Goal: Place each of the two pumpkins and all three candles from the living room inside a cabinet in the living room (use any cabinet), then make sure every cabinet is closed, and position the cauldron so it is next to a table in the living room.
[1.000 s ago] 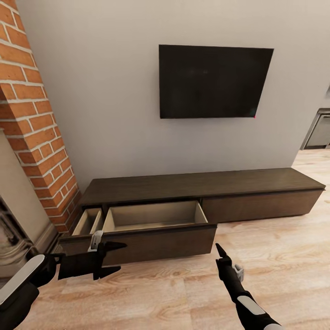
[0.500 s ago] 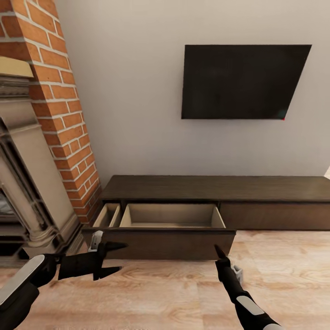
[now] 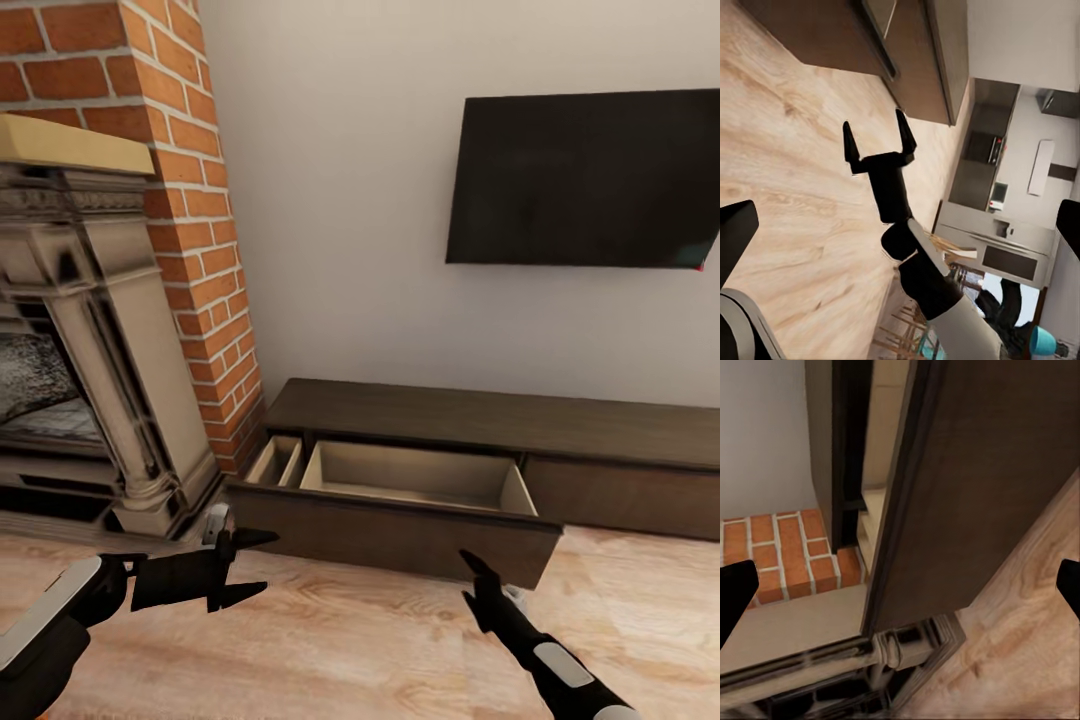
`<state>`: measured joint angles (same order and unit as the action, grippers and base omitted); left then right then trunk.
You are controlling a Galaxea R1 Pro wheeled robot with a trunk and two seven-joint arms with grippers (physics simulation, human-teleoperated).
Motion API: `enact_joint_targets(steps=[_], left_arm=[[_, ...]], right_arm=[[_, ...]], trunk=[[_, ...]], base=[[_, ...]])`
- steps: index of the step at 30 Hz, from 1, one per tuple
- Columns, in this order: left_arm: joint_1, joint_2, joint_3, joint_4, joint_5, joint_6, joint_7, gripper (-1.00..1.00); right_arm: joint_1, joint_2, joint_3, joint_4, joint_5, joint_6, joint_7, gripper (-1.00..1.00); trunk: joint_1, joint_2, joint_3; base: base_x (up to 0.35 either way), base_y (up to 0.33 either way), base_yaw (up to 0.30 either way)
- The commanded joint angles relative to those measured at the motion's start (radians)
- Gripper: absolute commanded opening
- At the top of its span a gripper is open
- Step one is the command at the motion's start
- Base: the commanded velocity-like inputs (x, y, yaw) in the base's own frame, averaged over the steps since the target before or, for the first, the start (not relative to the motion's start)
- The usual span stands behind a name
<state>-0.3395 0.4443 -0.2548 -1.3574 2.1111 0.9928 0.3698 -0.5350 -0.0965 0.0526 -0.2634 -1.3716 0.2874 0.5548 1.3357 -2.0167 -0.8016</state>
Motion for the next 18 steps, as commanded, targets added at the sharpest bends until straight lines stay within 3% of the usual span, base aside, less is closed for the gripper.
enact_joint_targets(steps=[1, 5, 12, 14, 18], left_arm=[[-0.001, 0.001, -0.001, 0.0, 0.01, 0.0, 0.009, 1.0], [-0.001, 0.001, -0.001, 0.0, 0.01, 0.0, 0.009, 1.0], [-0.001, 0.013, 0.012, 0.0, 0.01, 0.0, 0.006, 1.0], [-0.001, 0.027, 0.028, 0.002, 0.01, 0.001, 0.005, 1.0], [0.0, 0.089, 0.067, 0.008, 0.01, 0.004, 0.002, 1.0]], right_arm=[[0.0, -0.005, 0.006, -0.001, -0.009, 0.016, 0.002, 1.0], [0.0, -0.017, 0.005, -0.009, -0.008, 0.046, 0.003, 1.0], [0.0, -0.089, -0.001, -0.047, -0.014, 0.173, -0.003, 1.0], [0.0, -0.113, -0.004, -0.049, -0.017, 0.218, -0.014, 1.0], [0.0, -0.143, -0.001, -0.05, -0.012, 0.313, -0.023, 1.0]], trunk=[[0.0, 0.0, 0.0], [0.0, 0.0, 0.002], [0.0, 0.0, 0.004], [0.0, 0.0, 0.004], [0.0, 0.0, 0.004]], base=[[-0.014, 0.0, 0.236], [-0.053, 0.0, 0.235], [-0.074, 0.0, 0.267], [-0.038, 0.0, 0.296], [-0.009, 0.0, 0.299]])
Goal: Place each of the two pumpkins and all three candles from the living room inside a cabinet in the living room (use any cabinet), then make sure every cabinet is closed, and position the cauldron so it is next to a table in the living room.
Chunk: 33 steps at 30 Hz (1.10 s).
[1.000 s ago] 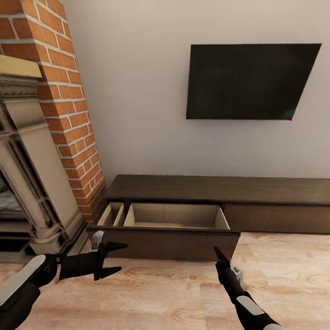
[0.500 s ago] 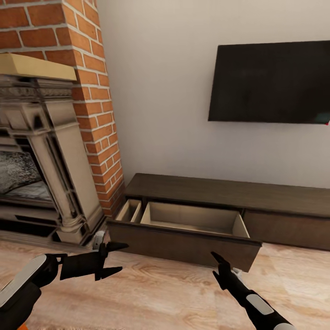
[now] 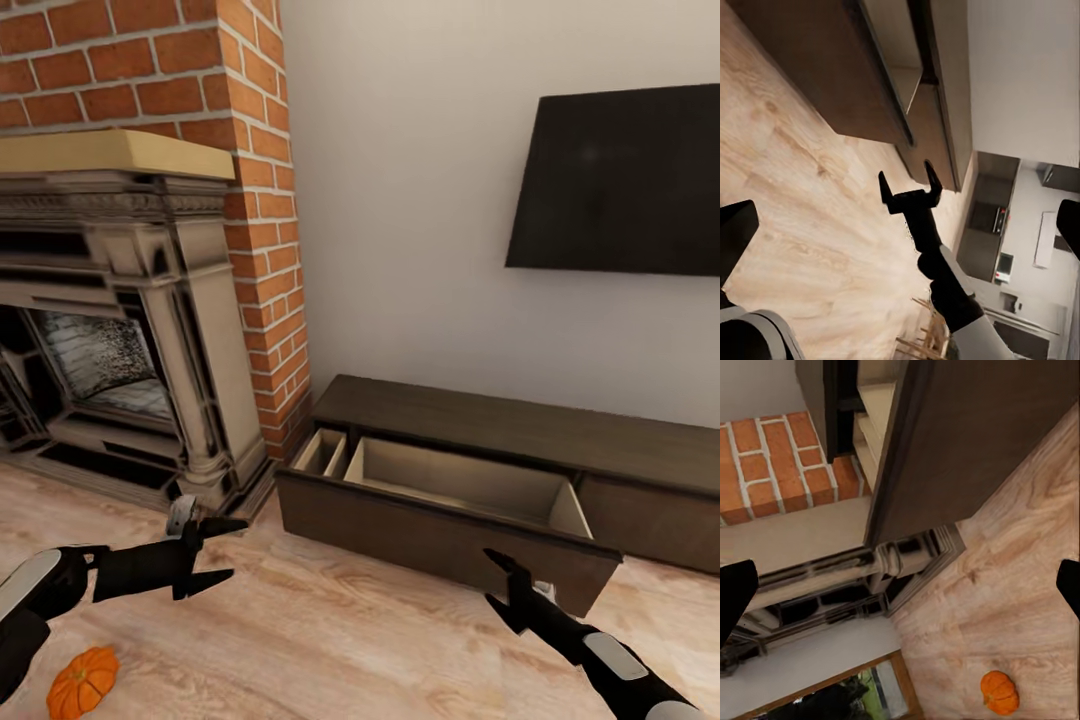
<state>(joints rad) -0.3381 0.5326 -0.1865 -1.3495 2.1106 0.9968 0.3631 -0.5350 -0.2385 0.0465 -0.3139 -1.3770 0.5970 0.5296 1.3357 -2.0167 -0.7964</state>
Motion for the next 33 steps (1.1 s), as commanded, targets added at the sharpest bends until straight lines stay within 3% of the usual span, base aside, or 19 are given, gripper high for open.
enact_joint_targets(steps=[1, 5, 14, 17, 22, 24, 27, 33], left_arm=[[-0.001, 0.014, 0.002, 0.004, 0.011, 0.0, 0.009, 1.0], [-0.001, 0.036, 0.016, 0.046, 0.011, -0.001, 0.011, 1.0], [-0.001, 0.043, 0.048, 0.099, 0.011, 0.0, 0.01, 1.0], [-0.001, 0.046, 0.093, 0.144, 0.011, 0.002, 0.008, 1.0], [0.0, 0.048, 0.122, 0.16, 0.011, 0.003, 0.007, 1.0], [0.0, 0.049, 0.126, 0.161, 0.011, 0.003, 0.007, 1.0], [0.001, 0.048, 0.128, 0.162, 0.011, 0.003, 0.007, 1.0], [0.001, 0.047, 0.127, 0.153, 0.011, 0.003, 0.008, 1.0]], right_arm=[[0.0, -0.003, 0.007, 0.0, -0.005, 0.014, 0.001, 1.0], [0.0, -0.003, 0.009, 0.0, -0.002, 0.028, -0.032, 1.0], [0.0, 0.001, 0.011, -0.001, 0.0, 0.03, -0.076, 1.0], [0.0, 0.002, 0.016, -0.001, 0.002, 0.024, -0.078, 1.0], [0.0, 0.003, 0.045, -0.001, 0.048, -0.047, -0.08, 1.0], [0.0, 0.005, 0.05, -0.001, 0.072, -0.111, -0.08, 1.0], [0.0, 0.005, 0.054, -0.003, 0.134, -0.189, -0.096, 1.0], [0.0, 0.002, 0.058, -0.047, 0.17, -0.249, -0.058, 1.0]], trunk=[[0.0, 0.0, -0.001], [0.0, 0.0, -0.001], [0.0, 0.0, -0.001], [0.0, 0.0, -0.001], [0.0, 0.0, -0.003], [0.0, 0.0, -0.004], [0.0, 0.0, -0.006], [0.0, 0.0, -0.009]], base=[[-0.003, 0.0, 0.3], [-0.001, 0.0, 0.3], [0.0, 0.0, 0.3], [0.0, 0.0, 0.299], [0.0, 0.0, 0.292], [0.0, 0.0, 0.287], [0.0, 0.0, 0.286], [0.0, 0.0, 0.285]])
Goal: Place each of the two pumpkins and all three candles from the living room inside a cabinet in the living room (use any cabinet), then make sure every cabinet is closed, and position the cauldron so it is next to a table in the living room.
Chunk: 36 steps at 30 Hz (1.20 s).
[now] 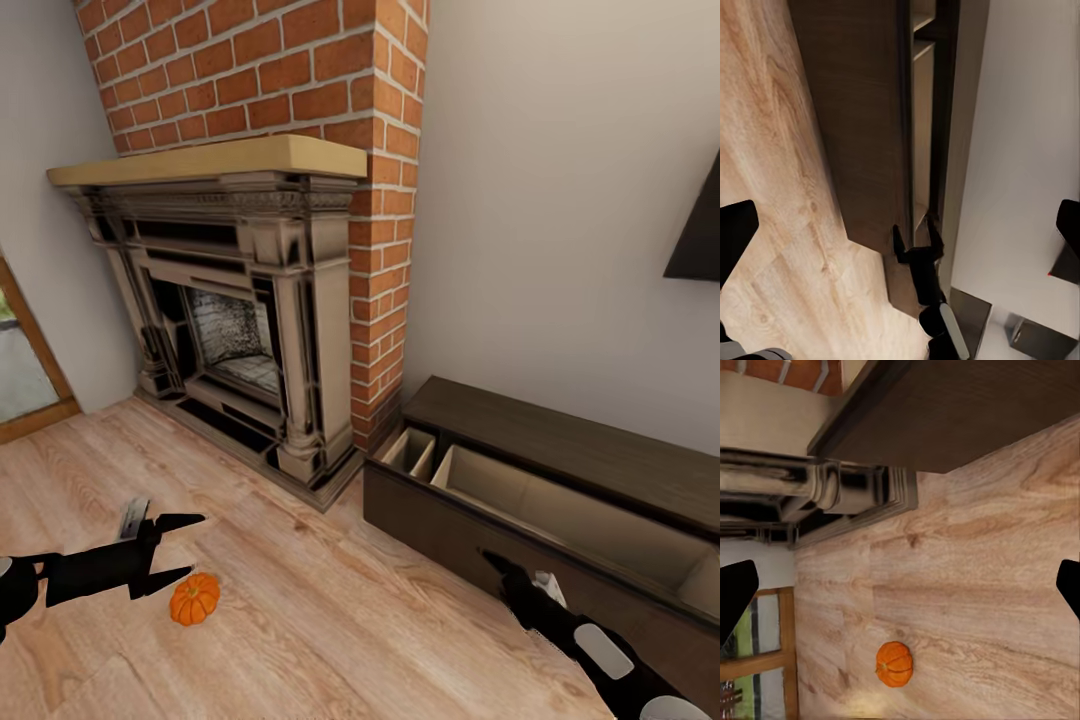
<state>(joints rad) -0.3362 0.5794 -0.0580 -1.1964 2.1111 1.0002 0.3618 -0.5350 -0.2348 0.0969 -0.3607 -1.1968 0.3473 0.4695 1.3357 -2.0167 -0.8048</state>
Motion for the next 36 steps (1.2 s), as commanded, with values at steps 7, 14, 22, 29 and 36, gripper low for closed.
enact_joint_targets(steps=[7, 14, 22, 29, 36], left_arm=[[-0.001, 0.0, -0.002, -0.002, 0.01, 0.0, 0.009, 1.0], [-0.001, -0.001, -0.004, -0.003, 0.01, 0.0, 0.009, 1.0], [-0.001, -0.002, -0.005, 0.008, 0.01, 0.0, 0.009, 1.0], [-0.001, -0.005, -0.006, 0.005, 0.011, 0.0, 0.009, 1.0], [-0.001, -0.009, -0.006, 0.003, 0.01, 0.0, 0.009, 1.0]], right_arm=[[0.0, -0.001, 0.019, -0.008, 0.079, -0.007, 0.134, 1.0], [0.0, 0.0, 0.04, -0.006, 0.14, -0.011, 0.141, 1.0], [0.0, 0.001, 0.041, -0.006, 0.143, -0.011, 0.138, 1.0], [0.0, 0.002, 0.041, -0.006, 0.148, -0.013, 0.136, 1.0], [0.0, 0.004, 0.042, -0.006, 0.186, -0.042, 0.094, 1.0]], trunk=[[0.0, 0.0, -0.005], [0.0, 0.0, -0.007], [0.0, 0.0, -0.007], [0.0, 0.0, -0.007], [0.0, 0.0, -0.007]], base=[[0.0, 0.0, 0.285], [0.0, 0.0, 0.14], [0.0, 0.0, 0.007], [0.0, 0.0, 0.11], [0.0, 0.0, 0.274]])
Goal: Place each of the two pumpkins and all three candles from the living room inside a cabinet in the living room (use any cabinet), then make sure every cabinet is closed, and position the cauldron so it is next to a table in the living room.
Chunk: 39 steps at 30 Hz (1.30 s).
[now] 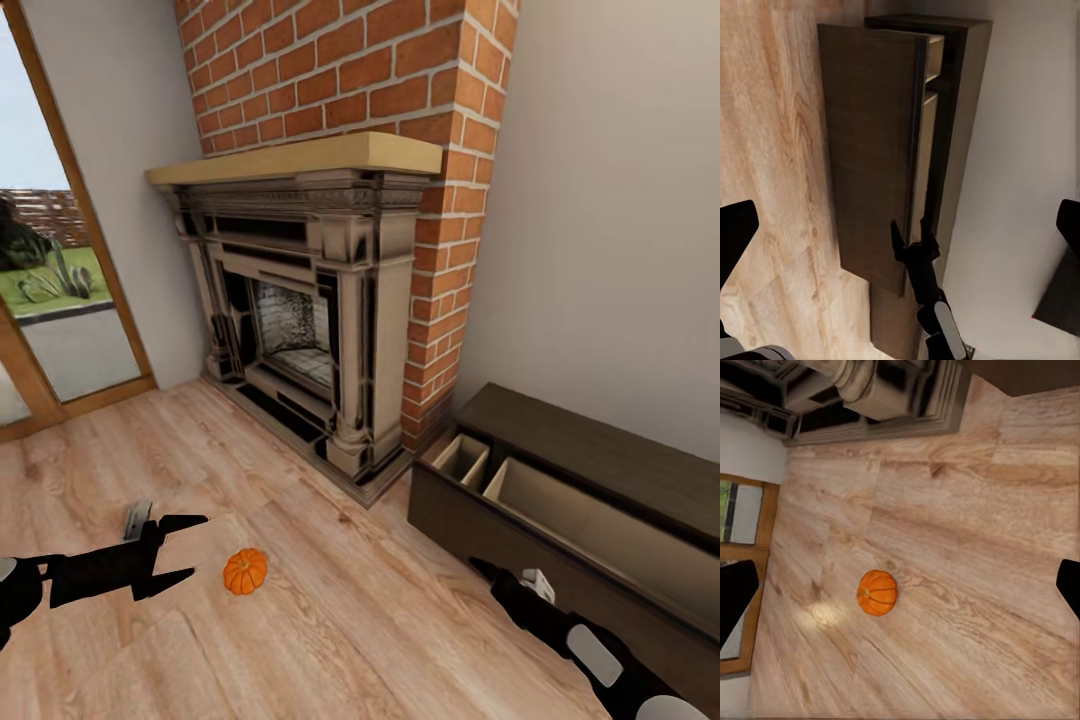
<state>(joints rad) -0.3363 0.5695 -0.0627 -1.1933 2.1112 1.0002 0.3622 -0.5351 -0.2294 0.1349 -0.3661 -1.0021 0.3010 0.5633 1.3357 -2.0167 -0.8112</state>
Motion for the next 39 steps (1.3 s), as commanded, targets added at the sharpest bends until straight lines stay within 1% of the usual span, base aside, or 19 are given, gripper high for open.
enact_joint_targets(steps=[1, 7, 11, 13, 17, 19, 22, 26, 30, 35, 39], left_arm=[[-0.001, 0.0, -0.002, 0.0, 0.01, 0.0, 0.009, 1.0], [-0.001, 0.0, -0.002, 0.004, 0.01, 0.0, 0.009, 1.0], [-0.001, 0.0, -0.002, 0.004, 0.01, 0.0, 0.009, 1.0], [-0.001, 0.0, -0.002, 0.004, 0.01, 0.0, 0.009, 1.0], [-0.001, 0.0, -0.002, 0.006, 0.01, 0.0, 0.009, 1.0], [-0.001, 0.0, -0.002, 0.006, 0.01, 0.0, 0.009, 1.0], [-0.001, 0.0, -0.002, 0.006, 0.01, 0.0, 0.009, 1.0], [-0.001, -0.001, -0.002, 0.006, 0.01, 0.0, 0.009, 1.0], [-0.001, -0.002, -0.002, 0.003, 0.01, 0.0, 0.008, 1.0], [-0.001, -0.003, -0.002, 0.002, 0.01, 0.0, 0.009, 1.0], [-0.001, -0.003, -0.002, 0.004, 0.01, 0.0, 0.009, 1.0]], right_arm=[[0.0, 0.0, 0.004, 0.0, -0.007, 0.0, -0.006, 1.0], [0.0, 0.008, 0.005, -0.001, -0.003, -0.008, -0.04, 1.0], [0.0, 0.02, 0.037, -0.002, -0.003, -0.011, -0.088, 1.0], [0.0, 0.025, 0.055, -0.002, -0.003, -0.027, -0.118, 1.0], [0.0, 0.03, 0.064, -0.002, -0.003, -0.043, -0.134, 1.0], [0.0, 0.031, 0.072, -0.002, -0.003, -0.045, -0.135, 1.0], [0.0, 0.031, 0.095, -0.002, -0.003, -0.051, -0.137, 1.0], [0.0, 0.032, 0.104, -0.002, -0.002, -0.058, -0.137, 1.0], [0.0, 0.033, 0.106, -0.003, -0.002, -0.06, -0.134, 1.0], [0.0, 0.034, 0.107, -0.005, -0.003, -0.063, -0.113, 1.0], [0.0, 0.033, 0.107, -0.004, -0.005, -0.058, -0.065, 1.0]], trunk=[[0.0, 0.0, -0.001], [0.0, 0.0, -0.001], [0.0, 0.0, -0.001], [0.0, 0.0, -0.001], [0.0, 0.0, -0.001], [0.0, 0.0, -0.001], [0.0, 0.0, -0.001], [0.0, 0.0, -0.001], [0.0, 0.0, -0.001], [0.0, 0.0, -0.001], [0.0, 0.0, -0.001]], base=[[0.0, 0.0, 0.288], [0.0, 0.0, 0.289], [0.0, 0.0, 0.29], [0.008, 0.0, 0.29], [0.106, 0.0, 0.29], [0.226, 0.014, 0.29], [0.274, 0.111, 0.292], [0.226, 0.192, 0.292], [0.062, 0.143, 0.287], [0.011, 0.027, 0.098], [0.001, 0.003, 0.012]])
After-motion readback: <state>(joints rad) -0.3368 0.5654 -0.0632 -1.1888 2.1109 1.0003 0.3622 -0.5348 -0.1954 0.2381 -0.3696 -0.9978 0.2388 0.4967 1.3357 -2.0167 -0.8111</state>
